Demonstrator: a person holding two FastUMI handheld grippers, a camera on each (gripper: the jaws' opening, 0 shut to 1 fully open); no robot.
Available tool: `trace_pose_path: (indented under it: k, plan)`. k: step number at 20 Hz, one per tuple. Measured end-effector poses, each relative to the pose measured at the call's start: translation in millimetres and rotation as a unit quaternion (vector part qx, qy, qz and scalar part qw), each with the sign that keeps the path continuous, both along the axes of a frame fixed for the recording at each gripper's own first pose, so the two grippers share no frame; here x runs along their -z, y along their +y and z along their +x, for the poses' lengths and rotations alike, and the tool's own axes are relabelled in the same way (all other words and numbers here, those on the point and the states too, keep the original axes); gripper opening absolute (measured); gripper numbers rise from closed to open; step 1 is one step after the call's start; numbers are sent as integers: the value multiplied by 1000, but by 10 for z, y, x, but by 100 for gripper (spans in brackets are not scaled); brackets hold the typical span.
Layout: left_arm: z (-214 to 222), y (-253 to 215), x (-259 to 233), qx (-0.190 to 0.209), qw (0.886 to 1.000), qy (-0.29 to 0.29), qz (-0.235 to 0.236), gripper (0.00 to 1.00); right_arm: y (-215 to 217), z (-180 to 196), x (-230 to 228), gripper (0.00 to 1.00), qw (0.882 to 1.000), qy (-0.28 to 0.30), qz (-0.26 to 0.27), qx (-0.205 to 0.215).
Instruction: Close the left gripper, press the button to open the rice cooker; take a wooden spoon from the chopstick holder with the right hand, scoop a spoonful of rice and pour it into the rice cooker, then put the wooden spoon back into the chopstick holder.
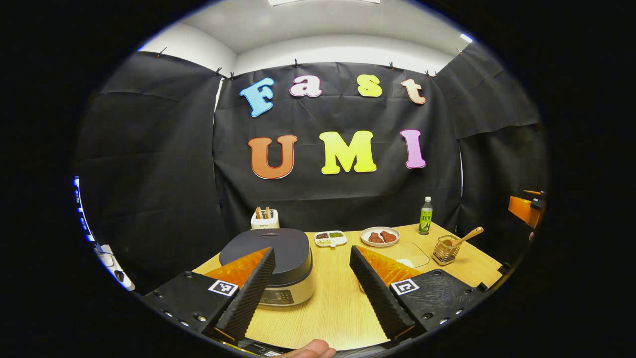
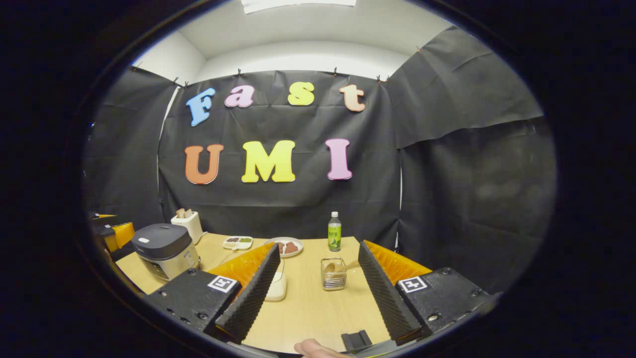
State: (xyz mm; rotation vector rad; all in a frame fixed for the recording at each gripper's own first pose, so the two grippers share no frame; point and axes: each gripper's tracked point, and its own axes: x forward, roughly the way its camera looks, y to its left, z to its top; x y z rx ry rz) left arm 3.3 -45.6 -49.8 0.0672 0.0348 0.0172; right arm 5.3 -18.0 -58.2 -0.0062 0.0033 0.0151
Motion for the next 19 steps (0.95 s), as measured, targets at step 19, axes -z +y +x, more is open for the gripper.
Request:
trace_pose_path:
  k: [19]
  plan:
    - [-124,53,56,-18,1000,-8,13,96,106,-102,107,100,1000,6,0,-9]
